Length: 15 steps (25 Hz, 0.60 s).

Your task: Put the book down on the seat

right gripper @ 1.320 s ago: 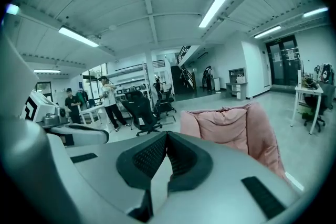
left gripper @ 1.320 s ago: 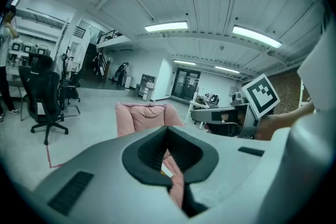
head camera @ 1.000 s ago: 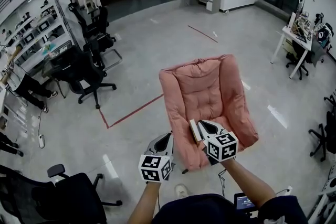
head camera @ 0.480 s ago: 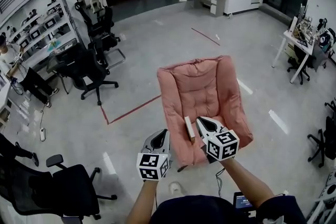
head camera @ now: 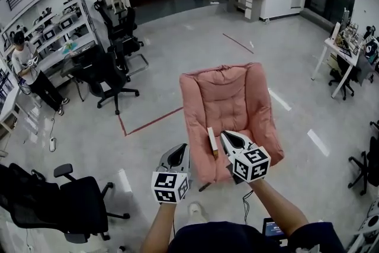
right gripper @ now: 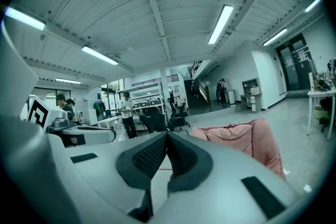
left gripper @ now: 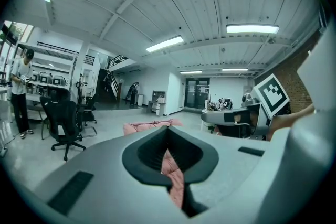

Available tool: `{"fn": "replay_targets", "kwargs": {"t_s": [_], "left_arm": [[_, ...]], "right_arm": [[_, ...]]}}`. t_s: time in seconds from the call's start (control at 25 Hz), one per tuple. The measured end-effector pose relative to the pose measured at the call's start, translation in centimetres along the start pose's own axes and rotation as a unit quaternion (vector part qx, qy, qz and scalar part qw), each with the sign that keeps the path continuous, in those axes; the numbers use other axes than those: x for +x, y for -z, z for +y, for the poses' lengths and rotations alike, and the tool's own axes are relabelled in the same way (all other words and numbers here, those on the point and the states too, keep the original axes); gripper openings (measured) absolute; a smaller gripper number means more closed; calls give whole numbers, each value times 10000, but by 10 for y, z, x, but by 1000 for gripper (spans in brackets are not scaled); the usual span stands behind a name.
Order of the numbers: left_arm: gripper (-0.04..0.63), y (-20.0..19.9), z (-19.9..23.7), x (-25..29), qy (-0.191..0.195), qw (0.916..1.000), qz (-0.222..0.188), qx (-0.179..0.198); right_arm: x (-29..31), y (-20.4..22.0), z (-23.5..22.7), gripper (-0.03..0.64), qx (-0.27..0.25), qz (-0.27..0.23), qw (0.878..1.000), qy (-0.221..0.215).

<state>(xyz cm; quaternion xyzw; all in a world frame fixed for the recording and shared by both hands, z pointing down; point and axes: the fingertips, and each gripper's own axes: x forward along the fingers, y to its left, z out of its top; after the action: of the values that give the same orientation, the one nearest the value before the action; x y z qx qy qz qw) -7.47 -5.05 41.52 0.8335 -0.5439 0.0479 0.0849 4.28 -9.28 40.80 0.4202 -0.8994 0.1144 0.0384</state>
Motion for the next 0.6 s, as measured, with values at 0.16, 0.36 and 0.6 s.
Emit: {"fn": "replay_targets", "kwargs": {"t_s": [0.16, 0.36, 0.6], "left_arm": [[5, 2, -17, -11, -40, 10000, -12, -34], [5, 6, -35, -23, -87, 10000, -9, -16], [5, 7, -53, -33, -112, 9999, -23, -5]], "right_arm": [[-19, -1, 5, 20, -55, -46, 9999, -106], [-37, 0, 9, 20, -113, -80, 9997, -199], [-56, 2, 12, 20, -162, -80, 9995, -245]]}}
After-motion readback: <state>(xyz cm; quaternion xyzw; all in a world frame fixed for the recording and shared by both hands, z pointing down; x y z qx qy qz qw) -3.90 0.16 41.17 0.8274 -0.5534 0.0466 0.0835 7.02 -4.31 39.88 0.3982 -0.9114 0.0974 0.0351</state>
